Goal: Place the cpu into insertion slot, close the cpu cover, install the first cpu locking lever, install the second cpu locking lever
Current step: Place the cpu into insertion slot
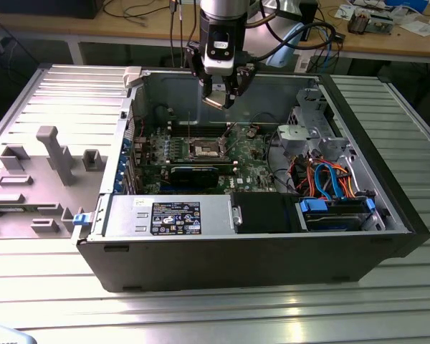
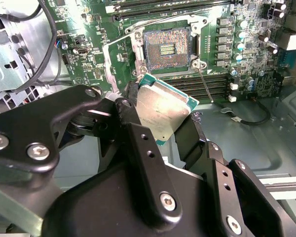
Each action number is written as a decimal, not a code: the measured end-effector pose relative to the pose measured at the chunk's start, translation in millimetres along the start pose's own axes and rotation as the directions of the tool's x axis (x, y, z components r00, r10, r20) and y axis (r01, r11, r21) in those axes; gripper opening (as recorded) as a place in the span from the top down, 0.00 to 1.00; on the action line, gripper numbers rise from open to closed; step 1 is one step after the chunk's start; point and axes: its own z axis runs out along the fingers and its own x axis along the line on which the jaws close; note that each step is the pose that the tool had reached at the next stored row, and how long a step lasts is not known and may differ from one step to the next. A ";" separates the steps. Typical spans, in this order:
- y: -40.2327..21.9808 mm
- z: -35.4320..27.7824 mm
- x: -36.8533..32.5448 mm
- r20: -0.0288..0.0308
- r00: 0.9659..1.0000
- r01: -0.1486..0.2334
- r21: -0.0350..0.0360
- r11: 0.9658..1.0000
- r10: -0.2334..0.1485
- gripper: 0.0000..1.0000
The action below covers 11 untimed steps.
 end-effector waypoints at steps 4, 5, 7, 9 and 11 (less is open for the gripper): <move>0.0 0.0 0.0 0.000 1.000 -0.002 0.000 1.000 0.002 0.45; 0.0 0.0 0.0 0.000 1.000 -0.003 0.000 1.000 0.003 0.45; 0.0 0.0 0.0 0.000 1.000 -0.004 0.000 1.000 0.004 0.45; 0.0 0.0 0.0 0.000 1.000 -0.005 0.000 1.000 0.005 0.45; 0.0 0.0 0.0 0.001 1.000 -0.006 0.000 1.000 0.006 0.45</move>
